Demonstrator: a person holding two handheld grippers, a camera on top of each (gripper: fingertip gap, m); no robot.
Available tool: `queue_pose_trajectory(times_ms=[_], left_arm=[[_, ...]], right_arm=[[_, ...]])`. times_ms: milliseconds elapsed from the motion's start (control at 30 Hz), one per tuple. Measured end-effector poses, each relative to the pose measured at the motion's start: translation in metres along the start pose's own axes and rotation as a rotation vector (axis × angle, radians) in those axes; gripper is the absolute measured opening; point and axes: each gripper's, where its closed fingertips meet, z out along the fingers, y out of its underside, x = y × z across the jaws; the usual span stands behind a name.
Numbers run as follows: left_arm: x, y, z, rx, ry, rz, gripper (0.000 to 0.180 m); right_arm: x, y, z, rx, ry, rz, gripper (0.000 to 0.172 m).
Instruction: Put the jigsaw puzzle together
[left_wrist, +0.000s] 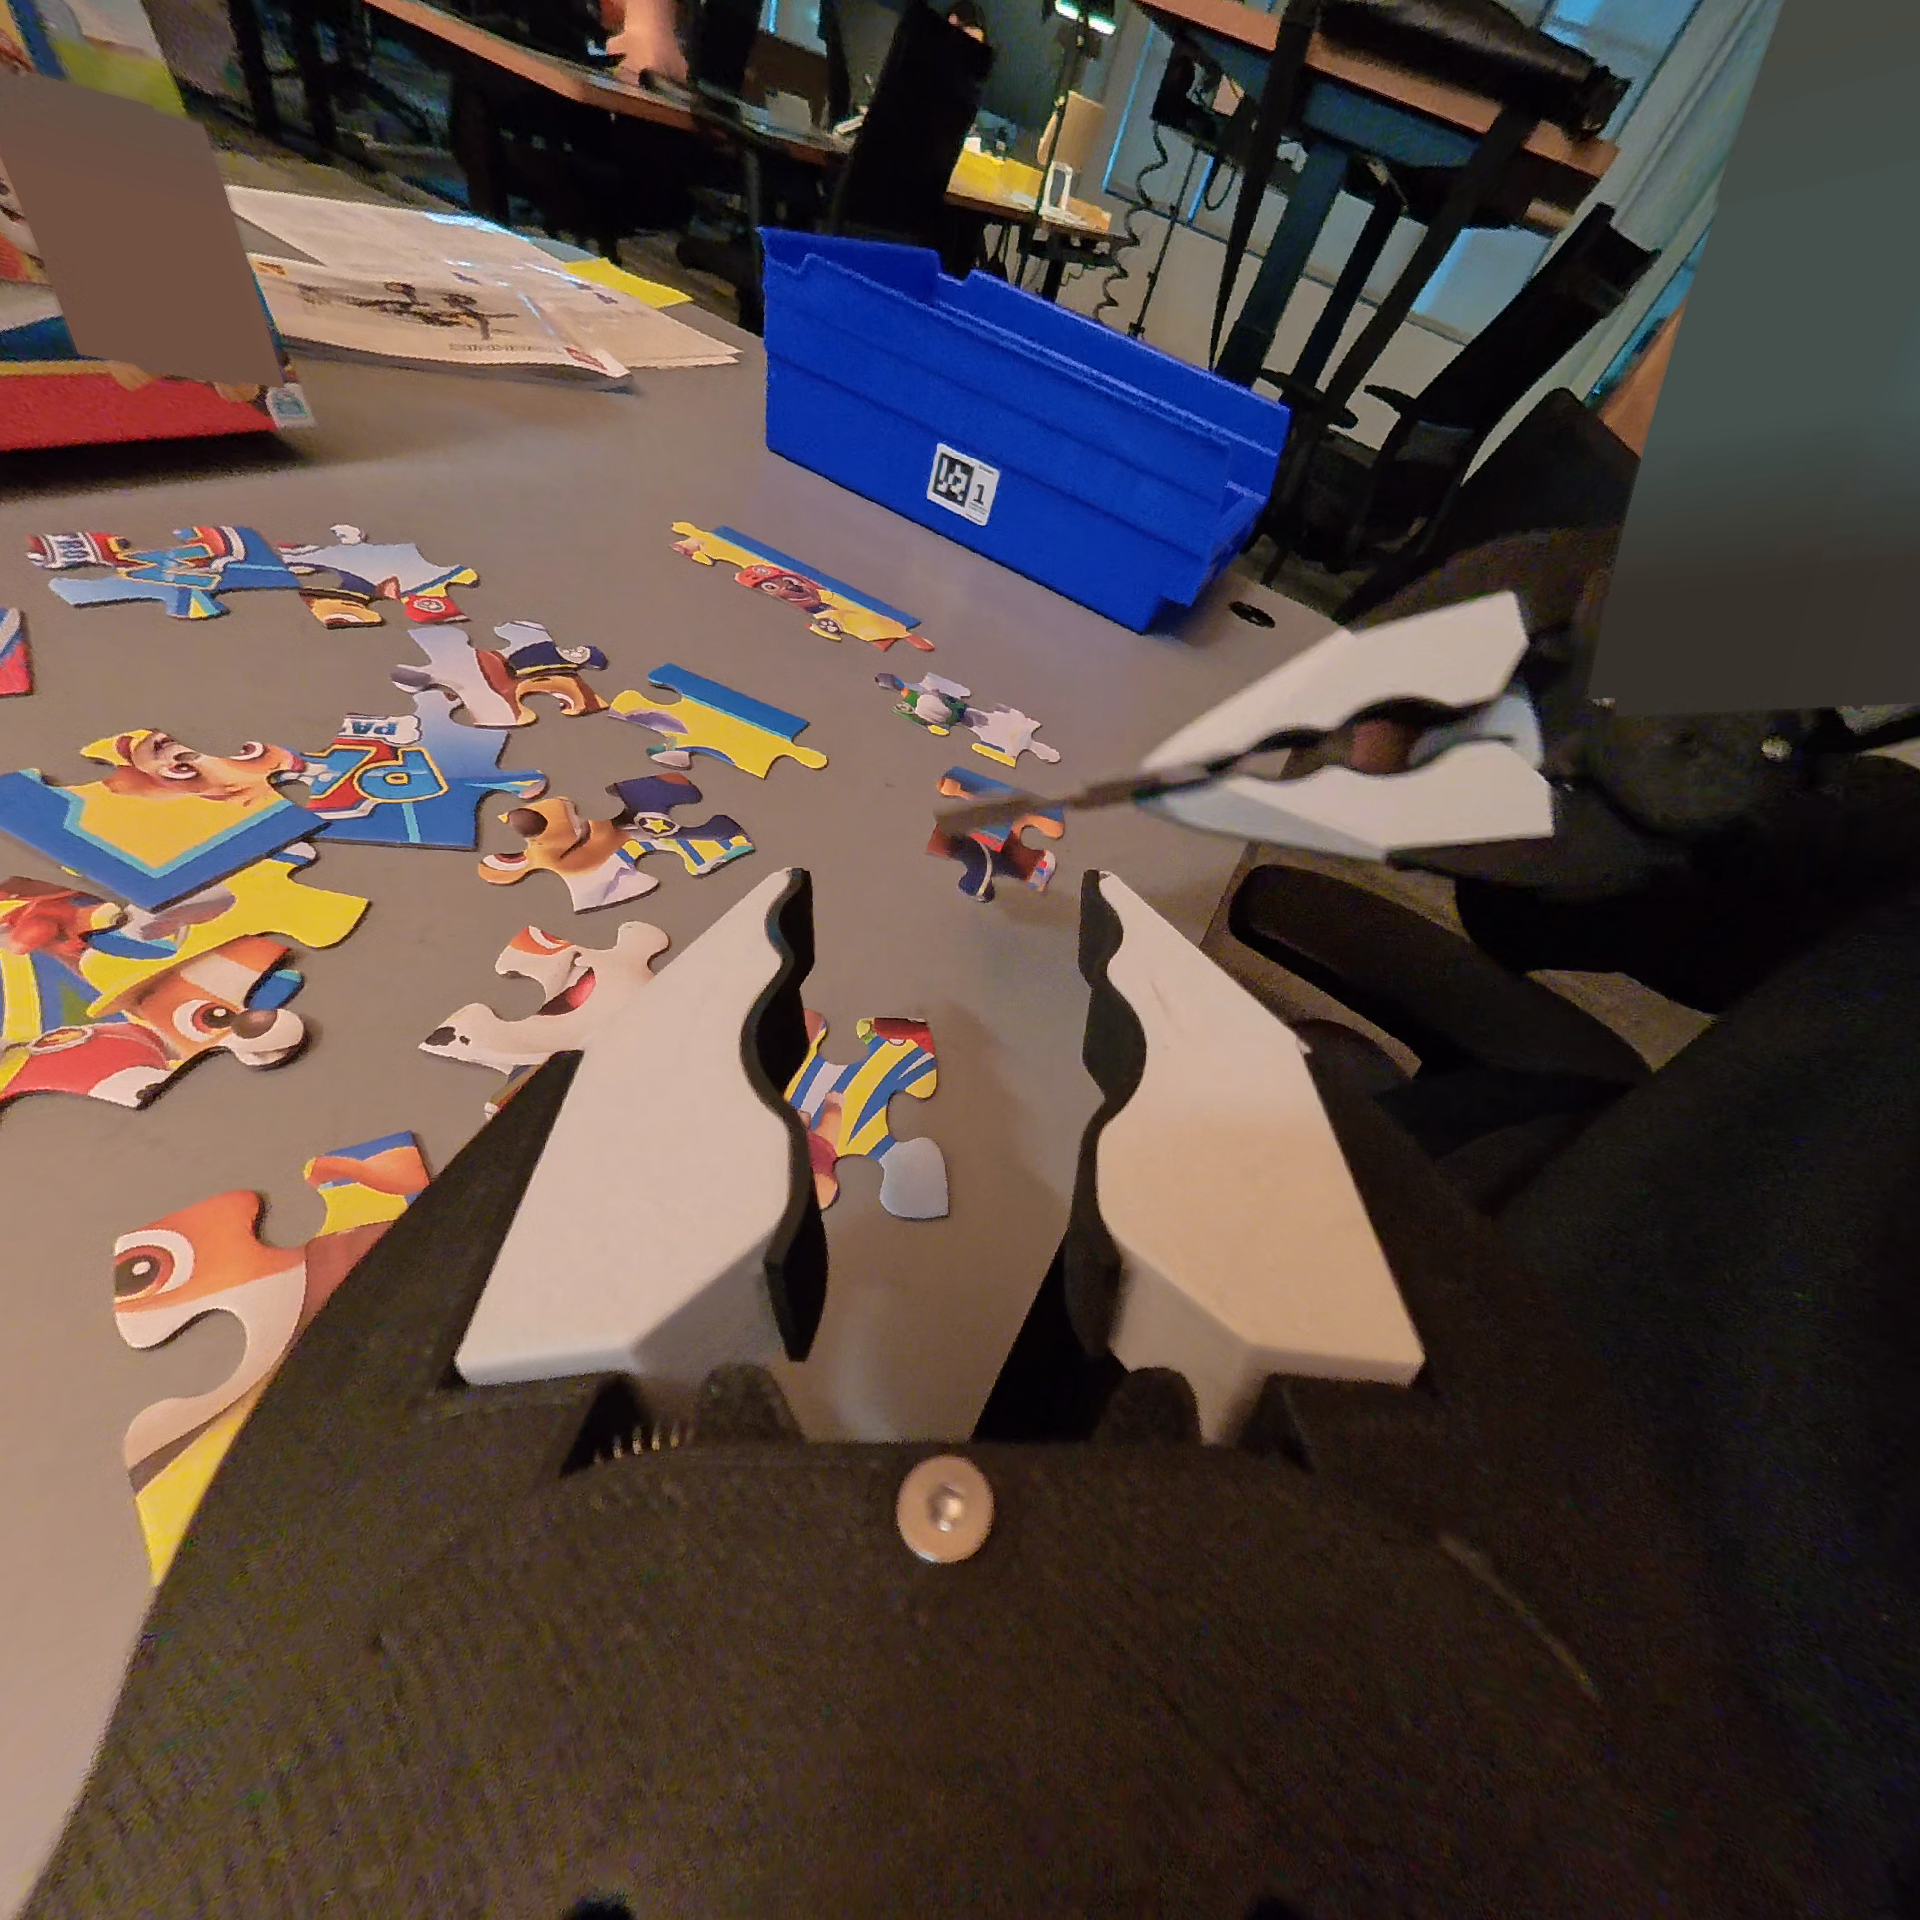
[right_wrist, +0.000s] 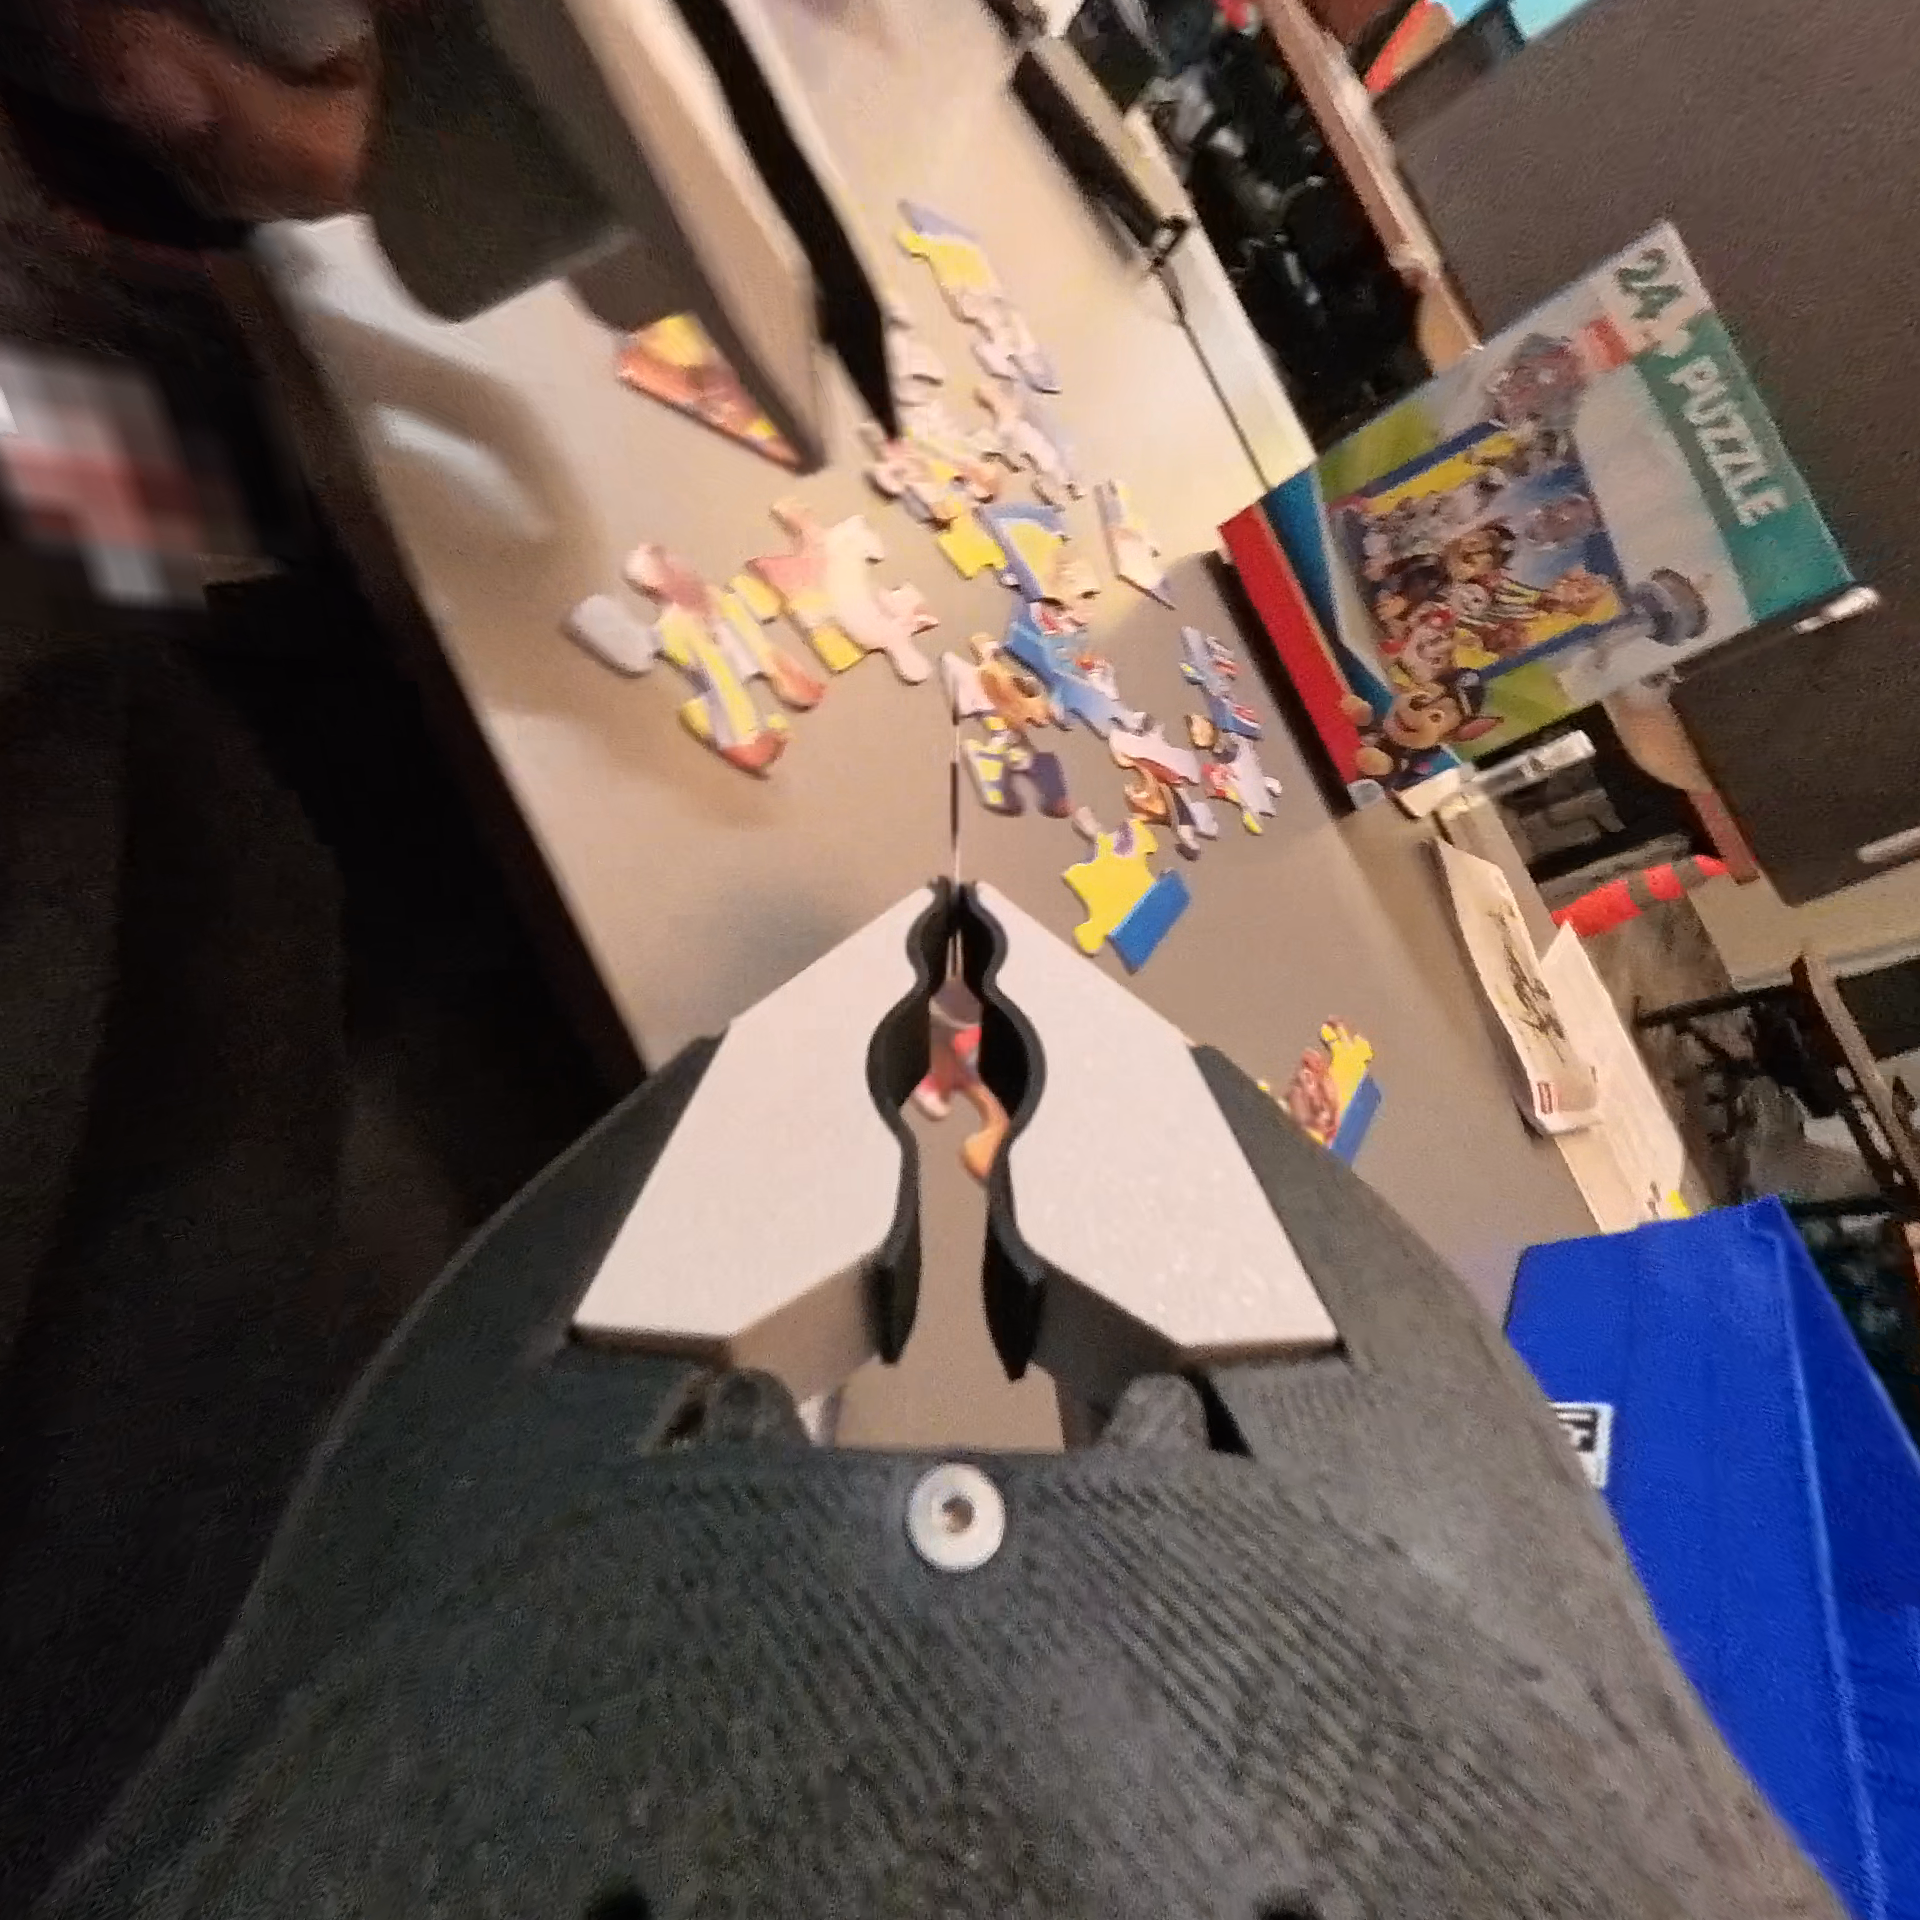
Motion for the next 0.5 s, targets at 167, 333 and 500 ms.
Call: queue_pose_trajectory(times_ms=[167,333,500], left_arm=[[0.003,-0.007,-0.001,0.035,0.029,-0.036,0.048],[0.0,-0.004,0.002,0.026,0.025,-0.042,0.048],[-0.016,-0.006,-0.001,0.031,-0.037,-0.024,0.048]], right_arm=[[0.071,0.003,0.029,-0.006,0.175,-0.017,0.0],[0.16,0.048,0.104,-0.134,0.297,-0.143,0.0],[0.208,0.109,0.186,-0.274,0.216,-0.153,0.0]])
